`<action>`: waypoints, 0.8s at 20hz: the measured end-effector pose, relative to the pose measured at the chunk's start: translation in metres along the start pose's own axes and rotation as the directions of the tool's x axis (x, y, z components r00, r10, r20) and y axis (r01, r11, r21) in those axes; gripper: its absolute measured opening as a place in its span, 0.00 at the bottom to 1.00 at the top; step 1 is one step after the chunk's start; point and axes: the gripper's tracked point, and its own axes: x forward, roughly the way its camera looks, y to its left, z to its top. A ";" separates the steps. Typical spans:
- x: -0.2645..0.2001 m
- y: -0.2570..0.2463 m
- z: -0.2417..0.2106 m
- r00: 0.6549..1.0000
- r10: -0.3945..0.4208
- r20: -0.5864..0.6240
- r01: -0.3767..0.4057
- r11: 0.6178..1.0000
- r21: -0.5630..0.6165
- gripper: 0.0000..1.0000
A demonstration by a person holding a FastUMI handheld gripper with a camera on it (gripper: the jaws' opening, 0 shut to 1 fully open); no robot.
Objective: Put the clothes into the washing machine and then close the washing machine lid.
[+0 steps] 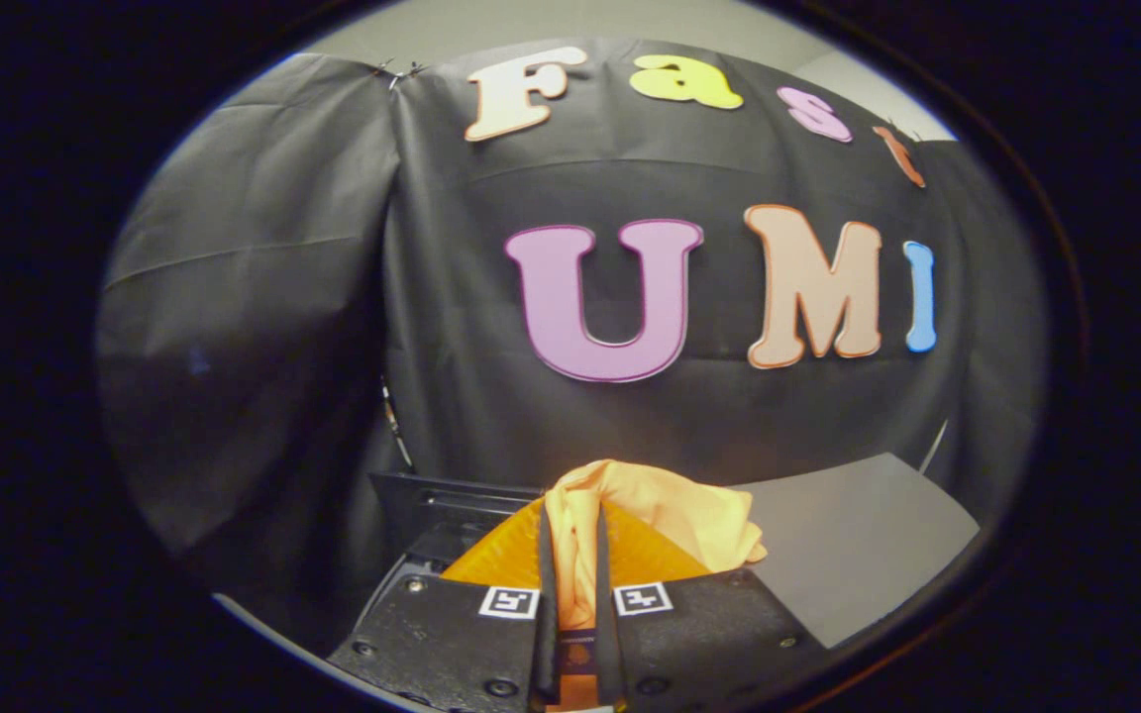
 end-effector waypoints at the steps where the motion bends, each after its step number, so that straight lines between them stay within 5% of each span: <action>1: 0.005 0.012 -0.004 1.000 0.020 -0.015 -0.020 1.000 -0.006 0.14; 12: 0.059 0.101 -0.054 0.984 0.157 -0.081 -0.154 0.987 0.045 0.14; 16: 0.071 0.091 -0.051 0.996 0.086 -0.012 -0.086 0.996 -0.003 0.44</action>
